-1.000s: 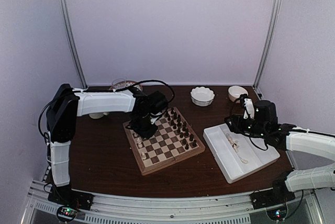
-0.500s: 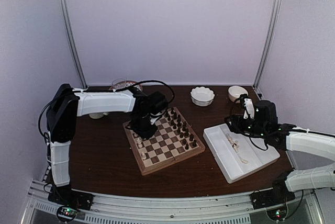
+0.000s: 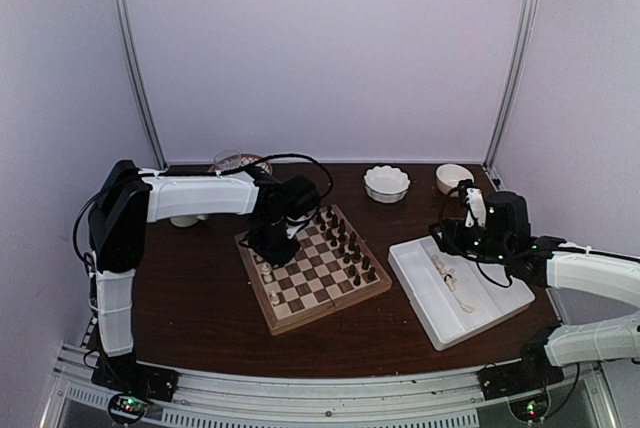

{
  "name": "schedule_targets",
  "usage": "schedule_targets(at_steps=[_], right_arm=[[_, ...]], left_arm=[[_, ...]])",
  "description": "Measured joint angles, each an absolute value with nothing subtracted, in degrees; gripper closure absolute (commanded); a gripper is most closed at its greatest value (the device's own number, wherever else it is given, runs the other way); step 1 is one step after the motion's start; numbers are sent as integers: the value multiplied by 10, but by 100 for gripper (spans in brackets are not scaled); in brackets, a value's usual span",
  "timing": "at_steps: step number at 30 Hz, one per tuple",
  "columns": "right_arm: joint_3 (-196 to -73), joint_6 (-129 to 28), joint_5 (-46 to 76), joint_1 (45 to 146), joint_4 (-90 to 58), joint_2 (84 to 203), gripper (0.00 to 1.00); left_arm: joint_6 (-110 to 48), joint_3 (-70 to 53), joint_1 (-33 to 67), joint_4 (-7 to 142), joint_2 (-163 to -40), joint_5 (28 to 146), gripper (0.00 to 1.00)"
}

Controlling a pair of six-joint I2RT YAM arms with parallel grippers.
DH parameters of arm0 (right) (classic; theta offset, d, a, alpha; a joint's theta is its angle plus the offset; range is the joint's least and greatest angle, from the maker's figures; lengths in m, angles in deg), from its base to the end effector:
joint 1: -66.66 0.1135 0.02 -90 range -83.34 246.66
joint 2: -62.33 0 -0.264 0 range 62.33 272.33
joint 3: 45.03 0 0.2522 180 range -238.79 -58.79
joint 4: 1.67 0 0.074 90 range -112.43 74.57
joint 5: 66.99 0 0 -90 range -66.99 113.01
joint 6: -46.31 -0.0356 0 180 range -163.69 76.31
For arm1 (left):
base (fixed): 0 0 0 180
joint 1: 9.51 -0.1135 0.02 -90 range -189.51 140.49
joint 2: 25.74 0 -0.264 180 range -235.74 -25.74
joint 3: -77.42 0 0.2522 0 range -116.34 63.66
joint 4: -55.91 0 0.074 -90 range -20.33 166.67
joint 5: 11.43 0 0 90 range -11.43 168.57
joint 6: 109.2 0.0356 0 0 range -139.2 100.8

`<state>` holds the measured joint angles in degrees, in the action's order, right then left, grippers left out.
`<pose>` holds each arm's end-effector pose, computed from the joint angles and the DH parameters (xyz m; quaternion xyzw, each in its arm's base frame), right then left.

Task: Set up the chess pieces on the board
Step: Place the pawn on d2.

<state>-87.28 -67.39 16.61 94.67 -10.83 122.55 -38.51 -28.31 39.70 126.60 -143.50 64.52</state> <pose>0.1978 0.1097 0.2149 -0.0611 0.8502 0.2699 0.4478 0.2701 -0.2998 0.1869 0.2480 0.9590 0.0654 0.1208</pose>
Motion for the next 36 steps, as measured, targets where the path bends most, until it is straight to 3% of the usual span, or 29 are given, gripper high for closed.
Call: schedule_targets(at_steps=[6, 26, 33, 36], right_arm=[[-873, -674, 166, 947, -108, 1226, 51], [-873, -674, 167, 947, -109, 1226, 51], [-873, -674, 175, 947, -110, 1223, 51], [-873, -674, 178, 947, -110, 1222, 51]], left_arm=[[-384, -283, 397, 1268, -1435, 646, 77], [-383, -344, 397, 1307, -1427, 651, 73], [-383, -334, 397, 1296, -1346, 654, 73], [-383, -296, 397, 1266, -1279, 655, 67]])
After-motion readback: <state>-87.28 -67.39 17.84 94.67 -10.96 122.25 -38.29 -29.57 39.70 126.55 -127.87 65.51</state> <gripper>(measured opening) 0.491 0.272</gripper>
